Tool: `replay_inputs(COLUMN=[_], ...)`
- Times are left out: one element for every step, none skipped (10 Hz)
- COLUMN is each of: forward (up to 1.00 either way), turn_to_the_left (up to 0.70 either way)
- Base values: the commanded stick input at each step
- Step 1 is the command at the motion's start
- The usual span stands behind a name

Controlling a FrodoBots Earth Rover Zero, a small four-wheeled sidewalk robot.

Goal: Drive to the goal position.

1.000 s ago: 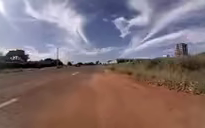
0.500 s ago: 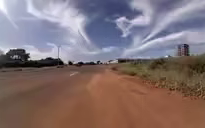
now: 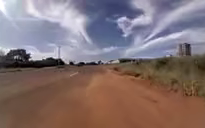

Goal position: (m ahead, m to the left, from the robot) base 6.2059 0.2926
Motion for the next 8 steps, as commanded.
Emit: replay_inputs(forward=[1.00,1.00,1.00,1.00,1.00,1.00,1.00,1.00], turn_to_the_left=[0.00,0.00,0.00,0.00,0.00,0.00,0.00,0.00])
